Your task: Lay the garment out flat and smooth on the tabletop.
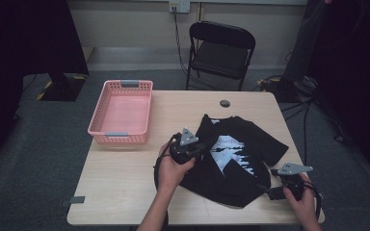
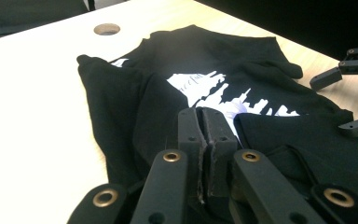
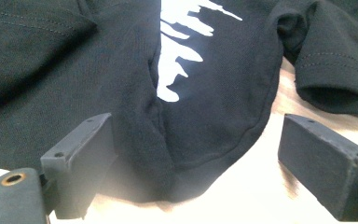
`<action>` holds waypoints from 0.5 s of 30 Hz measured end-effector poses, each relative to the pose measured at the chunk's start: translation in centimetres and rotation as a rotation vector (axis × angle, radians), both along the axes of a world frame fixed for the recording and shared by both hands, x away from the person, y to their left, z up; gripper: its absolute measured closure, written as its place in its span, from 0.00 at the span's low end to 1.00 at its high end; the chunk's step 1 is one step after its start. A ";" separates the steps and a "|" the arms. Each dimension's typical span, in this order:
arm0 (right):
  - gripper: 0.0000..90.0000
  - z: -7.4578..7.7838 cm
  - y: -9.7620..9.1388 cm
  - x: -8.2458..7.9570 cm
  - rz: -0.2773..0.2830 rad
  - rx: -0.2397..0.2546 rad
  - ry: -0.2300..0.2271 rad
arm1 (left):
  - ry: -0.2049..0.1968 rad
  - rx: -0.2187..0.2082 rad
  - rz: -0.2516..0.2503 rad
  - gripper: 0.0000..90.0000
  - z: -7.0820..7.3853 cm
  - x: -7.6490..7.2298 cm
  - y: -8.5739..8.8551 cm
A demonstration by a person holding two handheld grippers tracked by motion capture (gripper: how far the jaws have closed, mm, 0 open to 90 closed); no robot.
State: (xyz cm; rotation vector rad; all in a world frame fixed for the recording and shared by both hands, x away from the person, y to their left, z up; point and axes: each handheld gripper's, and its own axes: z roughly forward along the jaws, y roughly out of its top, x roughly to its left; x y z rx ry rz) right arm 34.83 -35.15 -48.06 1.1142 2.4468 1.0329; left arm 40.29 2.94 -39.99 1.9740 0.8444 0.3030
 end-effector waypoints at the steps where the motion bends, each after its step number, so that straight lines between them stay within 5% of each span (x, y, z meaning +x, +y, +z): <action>1: 0.12 0.0 0.0 0.0 0.000 0.000 0.000 | -0.003 0.000 0.000 0.97 0.1 0.0 0.1; 15: 0.12 0.0 0.0 0.0 0.000 0.000 0.000 | -0.001 -0.026 0.052 0.97 0.4 0.4 1.8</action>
